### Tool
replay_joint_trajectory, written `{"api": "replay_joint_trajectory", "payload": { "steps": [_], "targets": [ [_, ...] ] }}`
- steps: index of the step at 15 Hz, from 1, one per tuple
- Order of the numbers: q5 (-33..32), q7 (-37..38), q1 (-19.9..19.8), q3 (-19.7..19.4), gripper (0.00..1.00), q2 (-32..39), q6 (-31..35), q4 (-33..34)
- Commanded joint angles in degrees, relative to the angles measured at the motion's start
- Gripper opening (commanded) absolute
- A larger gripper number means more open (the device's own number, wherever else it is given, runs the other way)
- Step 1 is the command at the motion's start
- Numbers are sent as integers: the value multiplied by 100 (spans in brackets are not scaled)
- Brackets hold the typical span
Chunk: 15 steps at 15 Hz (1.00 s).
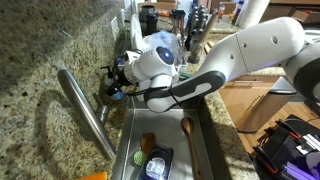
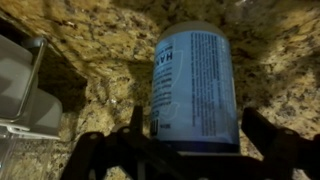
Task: Pick up the soap bottle and place it on the kitchen counter
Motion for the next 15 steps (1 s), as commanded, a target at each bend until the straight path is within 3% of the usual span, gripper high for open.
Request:
{"api": "replay_joint_trajectory", "payload": {
  "steps": [1, 2, 7, 9, 13, 14, 15],
  "targets": [
    [2, 27, -49, -30, 100, 0, 148, -100],
    [-164, -405, -316, 475, 100, -25, 275, -183],
    [-558, -950, -684, 1248, 100, 112, 720, 54],
    [-461, -705, -541, 1017, 100, 14, 600, -21],
    [-445, -674, -544, 1008, 100, -11, 613, -17],
    [-409, -620, -509, 915, 75, -25, 610, -19],
    [-352, -541, -445, 760, 74, -50, 595, -22]
  ]
}}
